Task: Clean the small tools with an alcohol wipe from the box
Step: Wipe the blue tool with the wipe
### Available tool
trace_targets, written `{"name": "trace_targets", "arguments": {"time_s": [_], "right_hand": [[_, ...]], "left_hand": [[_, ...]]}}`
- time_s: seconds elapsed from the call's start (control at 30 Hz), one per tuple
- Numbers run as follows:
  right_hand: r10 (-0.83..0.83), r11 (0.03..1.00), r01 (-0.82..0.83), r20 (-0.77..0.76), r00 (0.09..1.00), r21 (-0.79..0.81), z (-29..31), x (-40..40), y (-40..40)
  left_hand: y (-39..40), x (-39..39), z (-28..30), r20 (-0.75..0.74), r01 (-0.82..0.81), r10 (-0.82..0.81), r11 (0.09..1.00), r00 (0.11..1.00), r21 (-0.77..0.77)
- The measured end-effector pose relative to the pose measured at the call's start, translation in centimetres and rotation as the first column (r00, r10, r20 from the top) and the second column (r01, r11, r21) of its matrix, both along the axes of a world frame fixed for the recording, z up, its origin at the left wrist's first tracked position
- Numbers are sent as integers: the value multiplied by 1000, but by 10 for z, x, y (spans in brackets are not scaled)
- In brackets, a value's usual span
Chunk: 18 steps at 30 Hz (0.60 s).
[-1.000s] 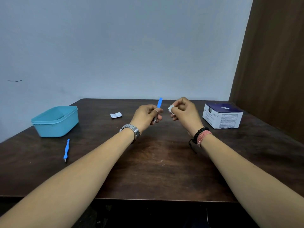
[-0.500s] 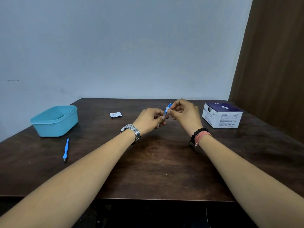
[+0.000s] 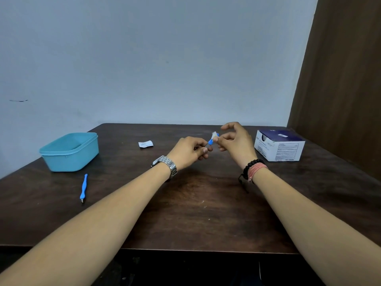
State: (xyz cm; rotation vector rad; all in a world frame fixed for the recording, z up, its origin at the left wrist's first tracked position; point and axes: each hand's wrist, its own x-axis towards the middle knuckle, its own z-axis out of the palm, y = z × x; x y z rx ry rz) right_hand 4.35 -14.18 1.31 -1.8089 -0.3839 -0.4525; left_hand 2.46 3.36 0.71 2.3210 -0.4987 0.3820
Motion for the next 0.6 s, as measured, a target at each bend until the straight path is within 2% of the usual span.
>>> {"name": "trace_targets", "arguments": {"time_s": [0.1,0.27,0.43,0.6], "right_hand": [[59,997,-60,-12,998,-55,-1,-2,5],[16,998,-15,-21,1000,62,0,4,0],[75,997,-75,-20,997,-10,-2,2,4],[43,998,-42,-16,999,56,1,6,-2]], "left_hand": [[1,-1,1,13,-13,13,1000,1000,13],[1,-1,1,6,-7,7,1000,1000,23],[2,0,2,10,-23,23,1000,1000,18],[2,-2,2,-4,-34,34,999,999,29]]}}
